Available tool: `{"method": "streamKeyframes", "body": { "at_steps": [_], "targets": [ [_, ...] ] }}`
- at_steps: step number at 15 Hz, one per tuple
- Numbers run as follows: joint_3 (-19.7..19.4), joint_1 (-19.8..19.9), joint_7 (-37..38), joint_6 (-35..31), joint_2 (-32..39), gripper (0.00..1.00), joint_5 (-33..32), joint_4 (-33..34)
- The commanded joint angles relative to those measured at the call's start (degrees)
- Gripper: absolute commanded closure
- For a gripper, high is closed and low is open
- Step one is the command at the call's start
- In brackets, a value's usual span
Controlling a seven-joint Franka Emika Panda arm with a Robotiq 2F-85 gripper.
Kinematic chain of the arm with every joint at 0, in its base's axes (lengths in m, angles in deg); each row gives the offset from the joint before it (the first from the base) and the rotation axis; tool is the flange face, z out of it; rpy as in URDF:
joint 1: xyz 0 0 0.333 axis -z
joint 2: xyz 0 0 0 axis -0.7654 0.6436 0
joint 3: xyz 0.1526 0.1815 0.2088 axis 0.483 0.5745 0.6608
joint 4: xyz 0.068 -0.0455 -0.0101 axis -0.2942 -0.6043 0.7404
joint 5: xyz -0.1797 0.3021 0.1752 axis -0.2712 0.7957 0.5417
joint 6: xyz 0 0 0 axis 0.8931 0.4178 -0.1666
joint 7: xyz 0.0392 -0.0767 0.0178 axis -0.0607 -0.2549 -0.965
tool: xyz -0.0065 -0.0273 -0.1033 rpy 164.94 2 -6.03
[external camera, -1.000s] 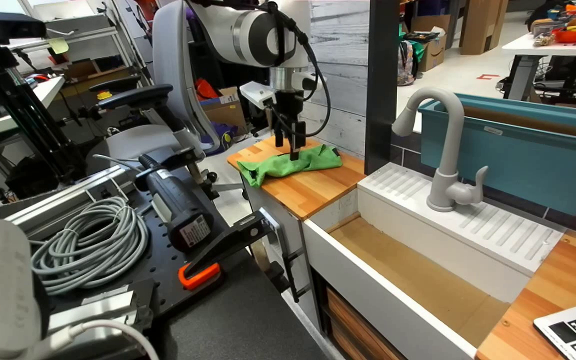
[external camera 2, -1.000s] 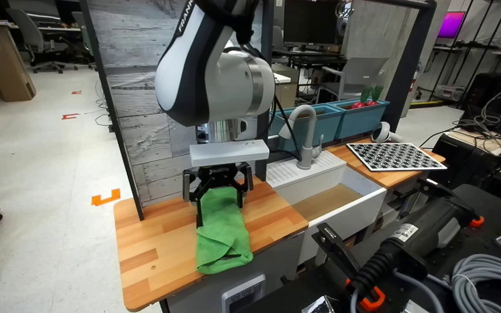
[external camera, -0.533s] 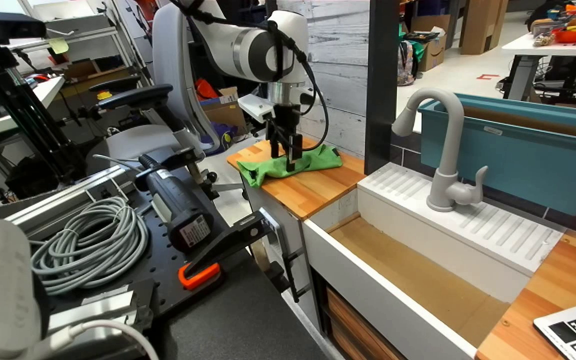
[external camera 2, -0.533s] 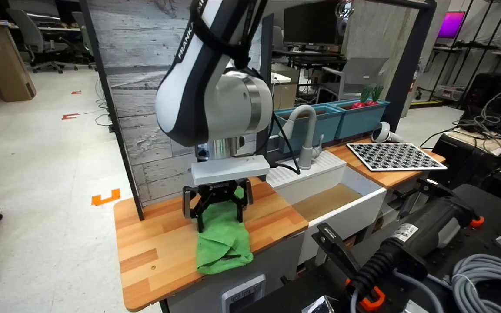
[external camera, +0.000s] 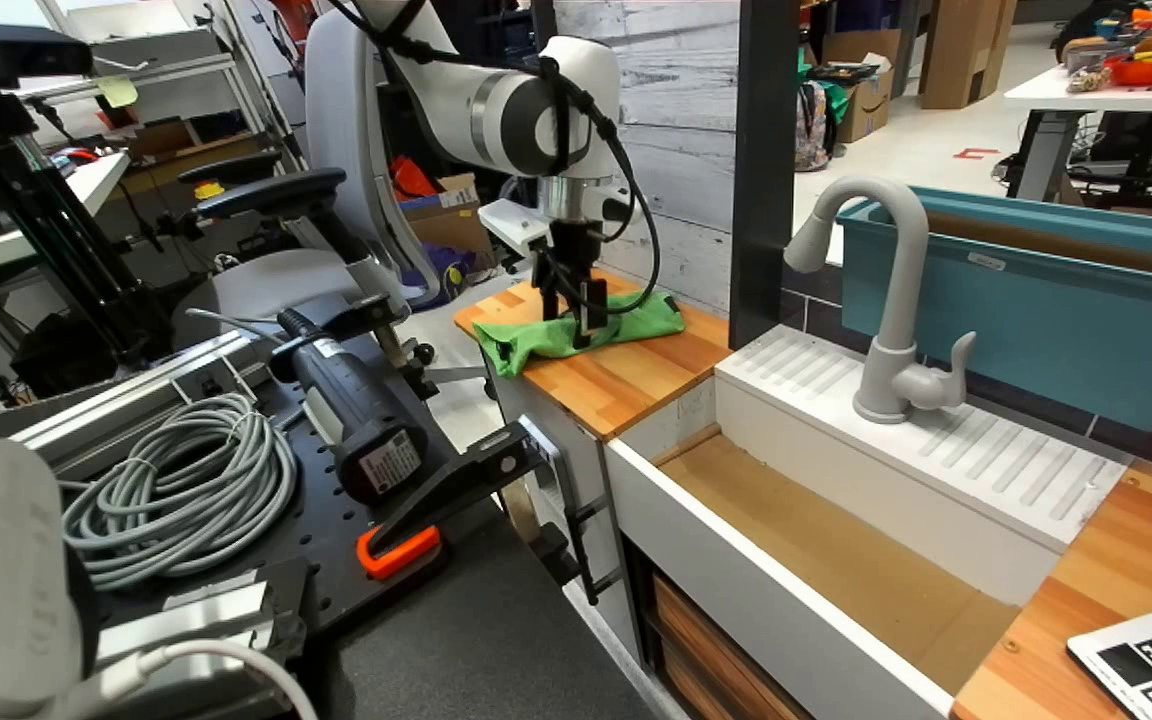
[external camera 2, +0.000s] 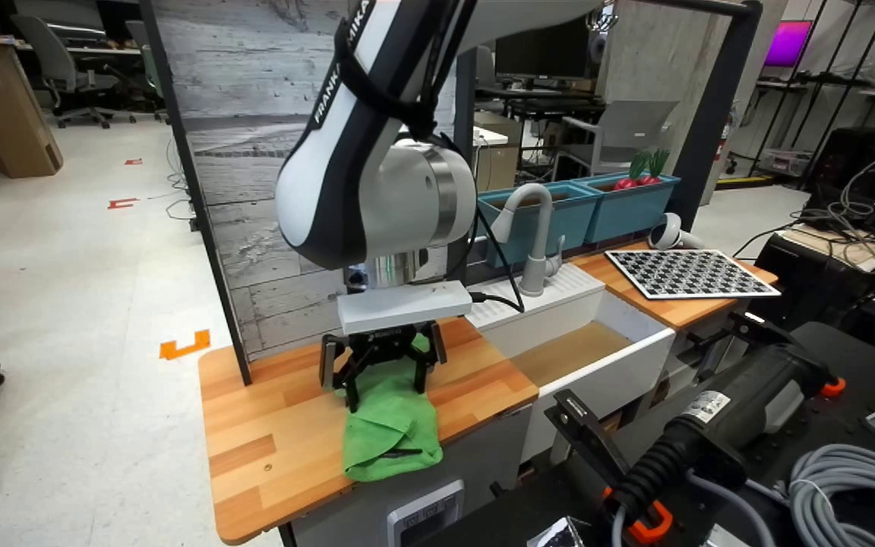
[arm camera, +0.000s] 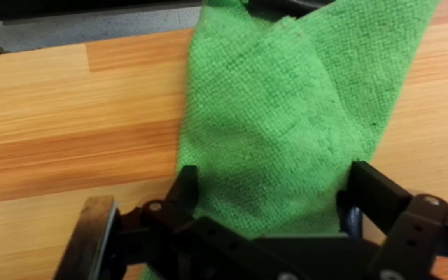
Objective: Move the green towel to the right
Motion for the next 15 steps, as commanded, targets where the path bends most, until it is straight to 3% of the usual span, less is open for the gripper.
{"method": "streamKeyframes", "body": {
  "at_steps": [1, 15],
  "targets": [
    [-0.25, 0.55, -1.07, -1.67, 1.76, 0.00, 0.13, 0.24],
    [-0.04, 6.99, -1.61, -12.16, -3.98, 0.00, 3.47, -12.72]
  ]
}}
